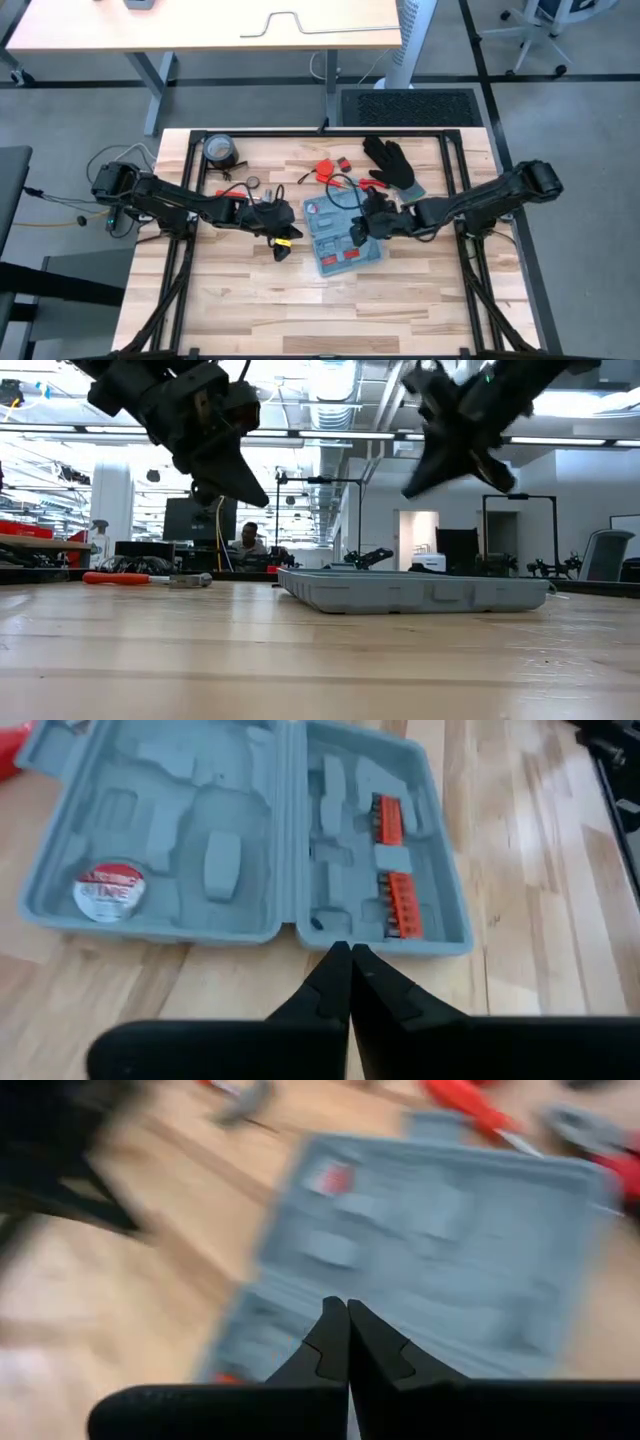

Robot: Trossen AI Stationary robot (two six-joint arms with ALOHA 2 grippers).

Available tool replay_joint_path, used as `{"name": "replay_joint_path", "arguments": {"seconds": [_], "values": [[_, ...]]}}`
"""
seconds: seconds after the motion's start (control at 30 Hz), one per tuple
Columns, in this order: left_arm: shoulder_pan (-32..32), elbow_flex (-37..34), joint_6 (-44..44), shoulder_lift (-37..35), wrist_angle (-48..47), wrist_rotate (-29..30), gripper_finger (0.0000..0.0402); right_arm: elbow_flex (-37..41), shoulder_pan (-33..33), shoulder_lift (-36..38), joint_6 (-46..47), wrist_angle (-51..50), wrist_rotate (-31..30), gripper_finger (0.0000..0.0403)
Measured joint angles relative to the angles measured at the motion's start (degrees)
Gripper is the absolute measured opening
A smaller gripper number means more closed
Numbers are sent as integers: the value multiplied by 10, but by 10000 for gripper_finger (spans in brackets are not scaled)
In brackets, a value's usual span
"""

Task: Prefit tool cases
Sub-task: Put the orange nut driver into the gray toolbox

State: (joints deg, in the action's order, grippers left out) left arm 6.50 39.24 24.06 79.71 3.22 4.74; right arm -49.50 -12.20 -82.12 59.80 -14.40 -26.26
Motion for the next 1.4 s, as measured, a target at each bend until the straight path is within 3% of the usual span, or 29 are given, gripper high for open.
{"name": "replay_joint_path", "arguments": {"seconds": [0.1, 0.2, 0.4, 0.57, 0.7, 0.83, 1.07, 1.4], "values": [[-7, 0, -8, -2, 8, 1, 0, 1, 12, -5, 27, -63, 3, 5], [-16, -14, -2, 0, 33, -1, 0, 1, 27, -33, 28, -50, 25, 5], [-42, -115, 71, 0, 271, -94, 0, 1, 64, -126, -2, 52, 80, 5], [-54, -166, 130, 2, 273, -85, 0, 0, 87, -182, 17, 110, 113, 6], [-50, -182, 137, 1, 270, -94, 0, -1, 60, -193, 38, 147, 162, 6], [-46, -181, 135, 1, 276, -92, 0, 1, 12, -178, 73, 143, 120, 6], [-46, -181, 116, 1, 273, -85, 0, 1, 0, -88, 38, 107, 32, 6], [-46, -181, 116, 1, 276, -56, 0, 0, 95, 3, -70, 29, 24, 7]]}}
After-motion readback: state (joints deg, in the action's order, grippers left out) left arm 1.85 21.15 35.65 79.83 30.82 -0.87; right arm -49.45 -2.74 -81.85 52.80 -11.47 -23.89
